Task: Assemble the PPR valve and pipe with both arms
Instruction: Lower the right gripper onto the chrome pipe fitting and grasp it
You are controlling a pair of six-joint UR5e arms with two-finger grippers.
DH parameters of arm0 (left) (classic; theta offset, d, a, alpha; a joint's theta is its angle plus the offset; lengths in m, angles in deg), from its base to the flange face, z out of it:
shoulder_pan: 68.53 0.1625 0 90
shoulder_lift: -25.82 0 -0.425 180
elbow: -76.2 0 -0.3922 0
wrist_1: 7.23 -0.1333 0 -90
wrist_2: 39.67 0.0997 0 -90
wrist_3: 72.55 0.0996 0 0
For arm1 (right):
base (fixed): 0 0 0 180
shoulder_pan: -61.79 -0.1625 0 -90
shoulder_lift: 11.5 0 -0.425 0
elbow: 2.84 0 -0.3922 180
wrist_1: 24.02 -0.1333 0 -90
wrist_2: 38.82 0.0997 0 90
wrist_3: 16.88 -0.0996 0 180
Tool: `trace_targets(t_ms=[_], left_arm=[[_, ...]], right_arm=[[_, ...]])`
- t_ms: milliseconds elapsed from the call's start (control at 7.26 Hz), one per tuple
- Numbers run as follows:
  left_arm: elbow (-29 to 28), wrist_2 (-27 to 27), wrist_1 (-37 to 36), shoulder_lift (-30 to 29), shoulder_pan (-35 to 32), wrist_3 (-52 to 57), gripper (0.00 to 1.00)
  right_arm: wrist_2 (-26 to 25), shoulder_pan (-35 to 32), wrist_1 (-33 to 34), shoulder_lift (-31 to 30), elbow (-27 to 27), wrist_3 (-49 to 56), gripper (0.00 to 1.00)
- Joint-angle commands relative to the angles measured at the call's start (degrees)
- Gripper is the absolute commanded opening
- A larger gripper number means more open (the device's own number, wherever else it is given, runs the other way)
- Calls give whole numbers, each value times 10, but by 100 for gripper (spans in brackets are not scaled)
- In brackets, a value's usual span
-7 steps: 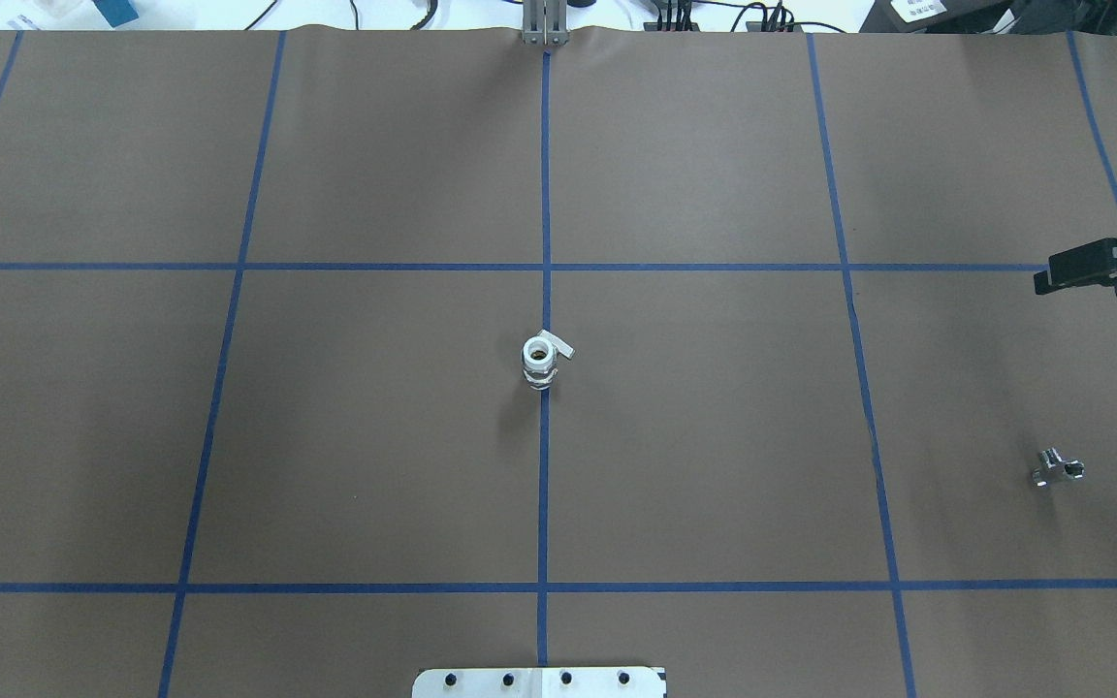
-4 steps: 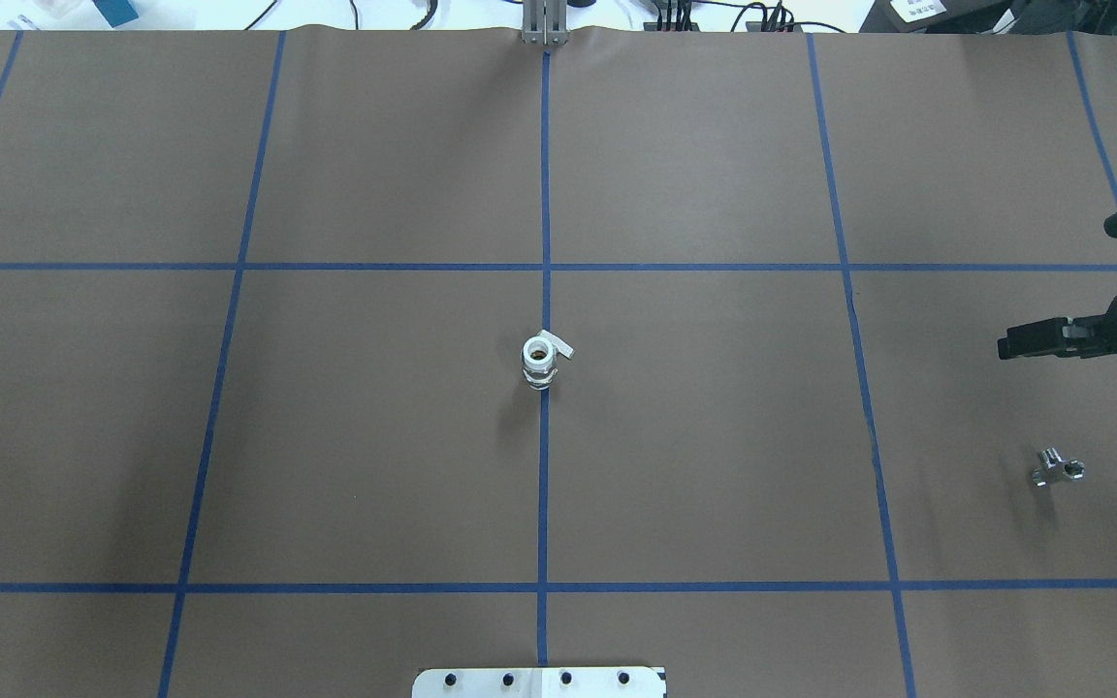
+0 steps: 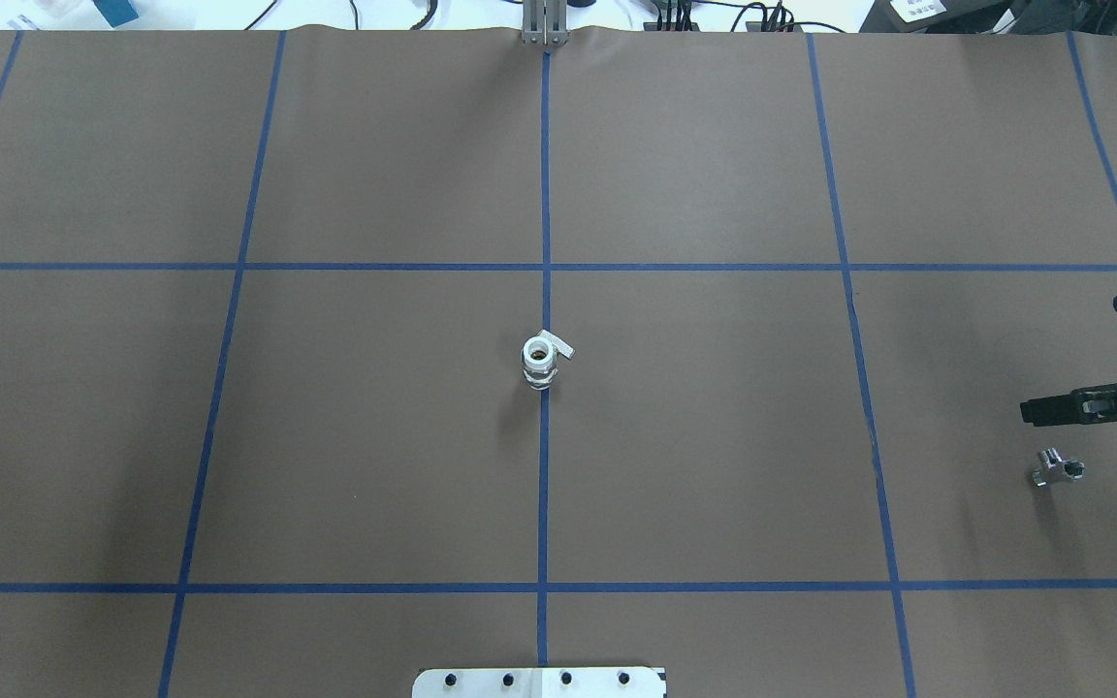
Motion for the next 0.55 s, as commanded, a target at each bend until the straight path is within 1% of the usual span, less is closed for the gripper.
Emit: trace_targets(t_ms=[0,276,413], left_arm=[[2,0,0,1,0,1,100],[4,0,0,0,0,1,100],[4,-1,0,0,0,1,100]], right_arm=[[-1,10,-12,-9,-20,31,100],[-14,28,-16,-9,-29,30,100],[-19,36,-52,-11,-49,28,100]])
